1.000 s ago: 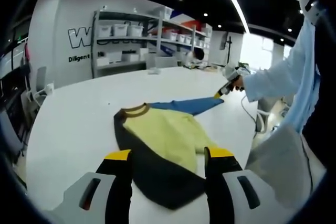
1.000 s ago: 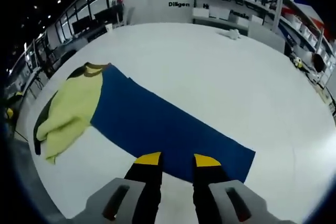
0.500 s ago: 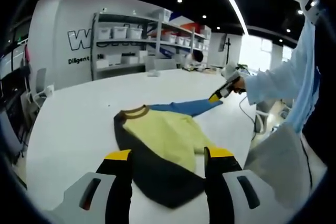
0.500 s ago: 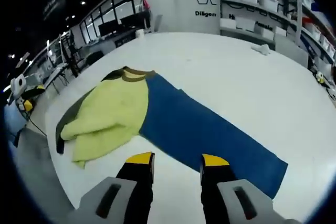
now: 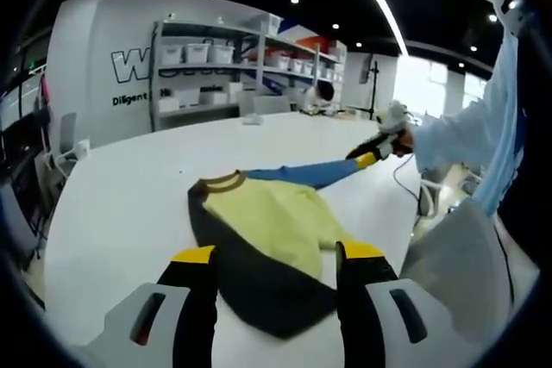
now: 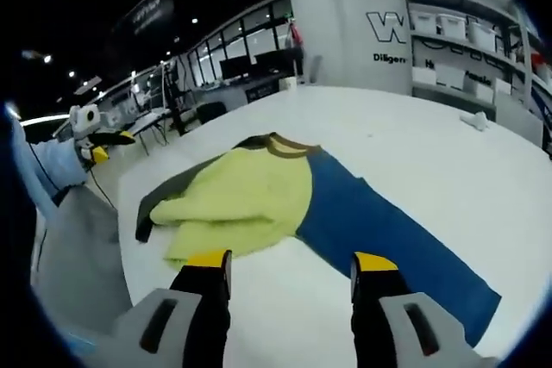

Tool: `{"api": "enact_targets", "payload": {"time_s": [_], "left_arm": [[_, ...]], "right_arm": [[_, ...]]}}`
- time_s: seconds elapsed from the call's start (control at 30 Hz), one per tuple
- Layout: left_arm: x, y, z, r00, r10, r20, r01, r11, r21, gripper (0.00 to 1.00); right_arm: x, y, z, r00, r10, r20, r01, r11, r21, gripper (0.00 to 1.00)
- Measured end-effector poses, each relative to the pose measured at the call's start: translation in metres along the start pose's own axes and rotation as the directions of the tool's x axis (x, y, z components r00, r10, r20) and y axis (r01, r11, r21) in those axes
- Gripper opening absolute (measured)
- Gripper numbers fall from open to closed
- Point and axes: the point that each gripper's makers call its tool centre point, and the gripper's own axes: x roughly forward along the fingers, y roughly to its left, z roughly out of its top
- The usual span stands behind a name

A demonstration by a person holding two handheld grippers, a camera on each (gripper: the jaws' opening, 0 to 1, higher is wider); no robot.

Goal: Fold the garment on the visible template until the final outline fits inside the template.

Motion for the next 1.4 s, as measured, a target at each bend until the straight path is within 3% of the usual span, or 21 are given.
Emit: {"api": "enact_targets", "payload": {"time_s": [0.13, 0.4, 0.77, 1.13, 1.33, 1.4], "left_arm": [[0.000, -0.001, -0.001, 1.000, 0.001, -0.006, -0.001, 1.000, 0.000, 0.53], [-0.001, -0.003, -0.003, 1.000, -0.006, -0.014, 0.006, 1.000, 0.006, 0.52], [-0.003, -0.010, -0.012, 0.999, -0.023, -0.038, 0.025, 0.999, 0.026, 0.52], [-0.002, -0.018, -0.018, 0.998, -0.047, -0.053, 0.049, 0.998, 0.043, 0.51], [0.008, -0.036, -0.042, 0.985, -0.100, -0.138, 0.112, 0.990, 0.083, 0.49], [0.012, -0.043, -0.044, 0.984, -0.114, -0.139, 0.126, 0.989, 0.083, 0.49]], "right_arm": [[-0.010, 0.013, 0.006, 0.999, 0.034, 0.040, -0.034, 0.999, -0.002, 0.62], [-0.023, 0.046, 0.006, 0.993, 0.102, 0.055, -0.096, 0.990, -0.100, 0.69], [-0.033, 0.074, 0.009, 0.980, 0.170, 0.108, -0.147, 0.971, -0.190, 0.83], [-0.039, 0.083, 0.007, 0.973, 0.201, 0.117, -0.174, 0.963, -0.208, 0.85], [-0.040, 0.084, 0.004, 0.972, 0.202, 0.118, -0.175, 0.964, -0.200, 0.85], [-0.040, 0.085, 0.004, 0.972, 0.202, 0.119, -0.176, 0.964, -0.199, 0.85]]}}
